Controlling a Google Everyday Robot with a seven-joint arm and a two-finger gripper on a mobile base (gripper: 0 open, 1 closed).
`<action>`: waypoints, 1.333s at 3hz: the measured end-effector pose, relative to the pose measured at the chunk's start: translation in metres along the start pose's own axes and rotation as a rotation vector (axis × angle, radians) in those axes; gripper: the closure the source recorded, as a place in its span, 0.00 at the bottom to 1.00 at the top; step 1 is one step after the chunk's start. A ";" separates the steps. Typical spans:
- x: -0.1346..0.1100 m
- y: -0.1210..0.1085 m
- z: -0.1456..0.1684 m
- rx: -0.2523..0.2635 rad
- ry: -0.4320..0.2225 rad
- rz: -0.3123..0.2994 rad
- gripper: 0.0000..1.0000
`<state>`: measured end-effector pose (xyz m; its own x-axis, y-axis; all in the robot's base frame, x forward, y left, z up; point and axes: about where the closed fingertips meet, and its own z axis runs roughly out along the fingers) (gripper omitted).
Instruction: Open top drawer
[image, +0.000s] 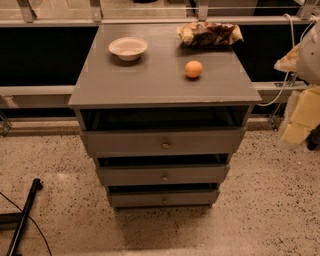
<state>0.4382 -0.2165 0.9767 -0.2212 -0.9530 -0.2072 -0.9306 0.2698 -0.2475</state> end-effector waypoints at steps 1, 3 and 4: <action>0.000 0.000 0.000 0.000 0.000 0.000 0.00; -0.033 0.025 0.083 -0.013 -0.144 -0.187 0.00; -0.033 0.029 0.088 0.019 -0.143 -0.328 0.00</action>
Offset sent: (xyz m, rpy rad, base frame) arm 0.0221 0.0478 -0.0561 0.0504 -0.0463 0.1463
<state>0.4446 -0.1651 0.8931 0.1330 -0.9606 -0.2441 -0.9392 -0.0435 -0.3406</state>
